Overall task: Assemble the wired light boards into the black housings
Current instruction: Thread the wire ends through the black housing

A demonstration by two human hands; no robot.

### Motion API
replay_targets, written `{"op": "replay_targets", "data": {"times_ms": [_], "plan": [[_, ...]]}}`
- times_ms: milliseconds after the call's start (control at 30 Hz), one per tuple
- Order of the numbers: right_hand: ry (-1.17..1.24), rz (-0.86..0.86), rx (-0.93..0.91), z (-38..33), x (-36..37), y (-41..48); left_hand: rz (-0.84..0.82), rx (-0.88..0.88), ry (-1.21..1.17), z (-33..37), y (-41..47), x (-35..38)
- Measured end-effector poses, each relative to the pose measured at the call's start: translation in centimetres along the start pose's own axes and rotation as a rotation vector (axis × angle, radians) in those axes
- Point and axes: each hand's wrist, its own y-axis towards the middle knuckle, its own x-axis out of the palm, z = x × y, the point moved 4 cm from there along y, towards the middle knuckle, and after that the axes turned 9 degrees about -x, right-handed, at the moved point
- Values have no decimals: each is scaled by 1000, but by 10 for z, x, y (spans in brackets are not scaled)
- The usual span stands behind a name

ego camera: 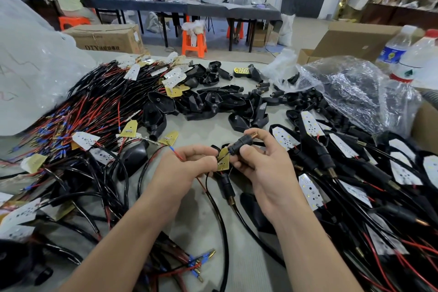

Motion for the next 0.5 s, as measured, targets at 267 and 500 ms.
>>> {"op": "replay_targets", "data": {"times_ms": [267,500], "plan": [[-77,-139,9,1,8,-3,59,62,-16,4,-3,2],[13,-39,-7,-2,5,-2,22,15,29,1,-5,2]]}}
